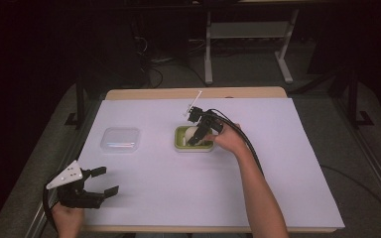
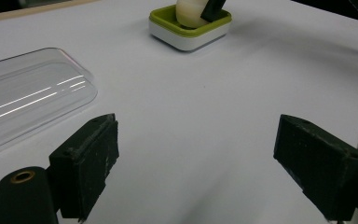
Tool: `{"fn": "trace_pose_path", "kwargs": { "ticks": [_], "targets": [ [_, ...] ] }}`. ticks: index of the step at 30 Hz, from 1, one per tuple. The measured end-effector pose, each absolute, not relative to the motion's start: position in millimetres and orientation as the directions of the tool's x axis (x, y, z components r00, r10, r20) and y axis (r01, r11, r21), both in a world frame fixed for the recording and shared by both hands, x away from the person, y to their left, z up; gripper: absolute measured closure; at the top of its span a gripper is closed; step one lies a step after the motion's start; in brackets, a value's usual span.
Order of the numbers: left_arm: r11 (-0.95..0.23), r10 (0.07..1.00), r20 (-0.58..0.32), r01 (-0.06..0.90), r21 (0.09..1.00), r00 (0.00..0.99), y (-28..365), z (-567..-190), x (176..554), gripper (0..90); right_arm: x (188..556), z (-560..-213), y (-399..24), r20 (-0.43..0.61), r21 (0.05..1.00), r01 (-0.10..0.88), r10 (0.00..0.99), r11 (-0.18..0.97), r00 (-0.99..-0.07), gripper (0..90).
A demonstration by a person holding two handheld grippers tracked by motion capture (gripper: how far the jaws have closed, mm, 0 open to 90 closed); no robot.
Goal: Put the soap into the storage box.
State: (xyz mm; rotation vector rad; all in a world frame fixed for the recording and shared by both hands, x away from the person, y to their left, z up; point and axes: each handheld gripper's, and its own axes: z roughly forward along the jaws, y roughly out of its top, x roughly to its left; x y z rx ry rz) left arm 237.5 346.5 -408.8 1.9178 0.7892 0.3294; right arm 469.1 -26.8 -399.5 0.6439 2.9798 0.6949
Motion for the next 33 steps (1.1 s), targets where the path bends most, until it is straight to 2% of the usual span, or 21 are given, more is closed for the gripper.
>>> {"fn": "trace_pose_path", "kwargs": {
  "ticks": [23,27,28,33],
  "targets": [
    [-0.29,0.653,-0.11,0.382,0.878,0.75,346,-409,237,13.2,470,-400,-28,0.077,0.417,0.399,0.406,0.817,-0.911,23.8],
    [-0.287,0.652,-0.114,0.383,0.878,0.75,345,-409,237,13.2,471,-391,-33,0.089,0.481,0.406,0.418,0.777,-0.904,28.1],
    [-0.286,0.651,-0.114,0.383,0.878,0.75,345,-409,237,13.2,470,-388,-34,0.059,0.487,0.389,0.414,0.782,-0.908,27.0],
    [-0.293,0.649,-0.11,0.381,0.877,0.753,345,-409,237,13.2,469,-385,-41,0.081,0.487,0.409,0.427,0.772,-0.901,25.3]
  ]
}}
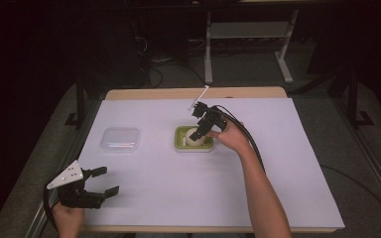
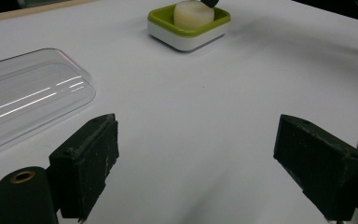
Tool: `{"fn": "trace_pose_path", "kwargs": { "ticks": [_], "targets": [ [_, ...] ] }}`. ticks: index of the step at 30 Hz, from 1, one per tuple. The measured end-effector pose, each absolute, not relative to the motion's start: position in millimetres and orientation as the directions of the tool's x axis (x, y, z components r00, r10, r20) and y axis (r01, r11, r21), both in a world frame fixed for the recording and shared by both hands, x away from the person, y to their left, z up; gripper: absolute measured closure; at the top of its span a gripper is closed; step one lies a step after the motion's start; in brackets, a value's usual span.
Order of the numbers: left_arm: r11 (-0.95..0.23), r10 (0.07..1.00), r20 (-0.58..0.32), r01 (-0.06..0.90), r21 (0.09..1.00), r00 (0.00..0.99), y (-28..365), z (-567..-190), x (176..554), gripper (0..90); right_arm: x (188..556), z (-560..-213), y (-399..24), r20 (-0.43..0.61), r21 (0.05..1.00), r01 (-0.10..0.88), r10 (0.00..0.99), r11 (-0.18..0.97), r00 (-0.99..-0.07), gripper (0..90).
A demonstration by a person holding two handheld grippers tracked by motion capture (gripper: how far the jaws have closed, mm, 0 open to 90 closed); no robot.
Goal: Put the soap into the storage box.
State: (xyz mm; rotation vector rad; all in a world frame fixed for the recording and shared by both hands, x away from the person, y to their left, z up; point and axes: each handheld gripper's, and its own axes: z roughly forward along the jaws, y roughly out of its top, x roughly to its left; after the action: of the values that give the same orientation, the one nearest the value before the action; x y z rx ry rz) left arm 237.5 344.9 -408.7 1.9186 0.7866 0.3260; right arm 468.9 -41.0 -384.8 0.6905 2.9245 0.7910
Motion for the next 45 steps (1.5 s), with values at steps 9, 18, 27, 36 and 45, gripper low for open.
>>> {"fn": "trace_pose_path", "kwargs": {
  "ticks": [9,18,27,36,45],
  "targets": [
    [-0.294,0.651,-0.109,0.381,0.876,0.751,344,-409,238,13.2,461,-377,-48,0.104,0.488,0.41,0.416,0.77,-0.904,24.5],
    [-0.302,0.647,-0.104,0.378,0.875,0.756,343,-409,238,13.2,453,-367,-51,0.107,0.504,0.393,0.396,0.769,-0.912,24.5],
    [-0.306,0.647,-0.106,0.384,0.871,0.755,342,-409,238,13.3,446,-368,-60,0.123,0.534,0.396,0.396,0.747,-0.91,24.7],
    [-0.303,0.648,-0.107,0.385,0.872,0.754,342,-409,238,13.2,437,-366,-71,0.131,0.547,0.408,0.406,0.731,-0.904,24.5],
    [-0.314,0.644,-0.098,0.379,0.87,0.759,341,-409,238,13.2,427,-361,-85,0.121,0.574,0.402,0.412,0.713,-0.903,24.5]
  ]
}}
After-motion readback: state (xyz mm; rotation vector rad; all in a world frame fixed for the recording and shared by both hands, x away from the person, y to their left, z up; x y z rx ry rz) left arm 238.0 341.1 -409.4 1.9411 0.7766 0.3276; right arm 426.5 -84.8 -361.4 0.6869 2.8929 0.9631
